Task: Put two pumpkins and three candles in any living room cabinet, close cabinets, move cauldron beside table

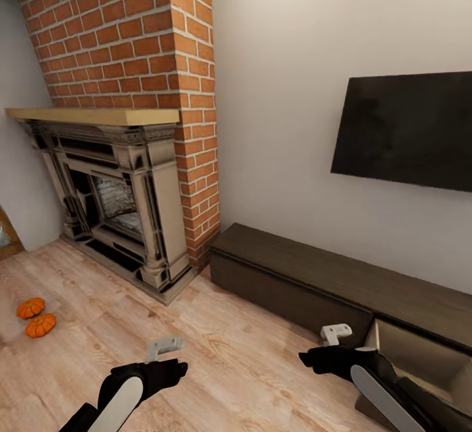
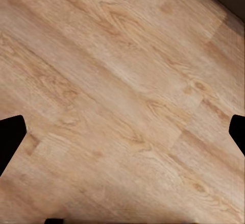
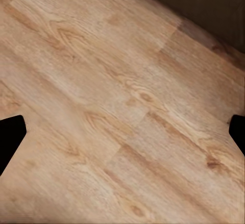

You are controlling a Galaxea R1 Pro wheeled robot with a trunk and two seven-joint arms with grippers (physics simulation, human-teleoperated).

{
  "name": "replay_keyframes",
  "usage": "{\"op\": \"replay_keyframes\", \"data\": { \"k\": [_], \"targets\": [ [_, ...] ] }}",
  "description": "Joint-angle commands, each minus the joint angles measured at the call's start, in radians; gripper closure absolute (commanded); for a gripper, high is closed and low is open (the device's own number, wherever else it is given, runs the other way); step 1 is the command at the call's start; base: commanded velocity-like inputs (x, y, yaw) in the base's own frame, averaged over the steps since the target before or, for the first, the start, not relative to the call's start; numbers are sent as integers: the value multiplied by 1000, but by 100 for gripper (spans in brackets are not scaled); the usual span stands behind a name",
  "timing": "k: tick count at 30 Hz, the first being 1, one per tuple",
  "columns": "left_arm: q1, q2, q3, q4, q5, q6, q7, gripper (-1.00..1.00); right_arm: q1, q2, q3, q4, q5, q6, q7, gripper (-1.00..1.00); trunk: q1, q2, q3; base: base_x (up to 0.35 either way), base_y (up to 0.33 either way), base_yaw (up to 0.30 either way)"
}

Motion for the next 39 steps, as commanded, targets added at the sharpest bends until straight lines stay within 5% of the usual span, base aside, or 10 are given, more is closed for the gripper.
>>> {"op": "replay_keyframes", "data": {
  "k": [1,14,20,39],
  "targets": [
    [-1,0,-3,3,10,-1,13,-100,-1,-1,2,1,-11,0,-10,-100,-4,7,2,0,0,291],
    [-1,0,19,63,10,-29,15,-100,-1,72,0,91,18,0,-10,-100,-54,98,43,0,0,291],
    [-1,1,18,131,14,-124,13,-100,-1,77,-1,96,32,-1,-10,-100,-77,140,62,0,0,291],
    [0,1,16,154,14,-155,6,-100,-1,79,-3,126,32,-8,-10,-100,-150,273,121,0,0,289]
  ]
}}
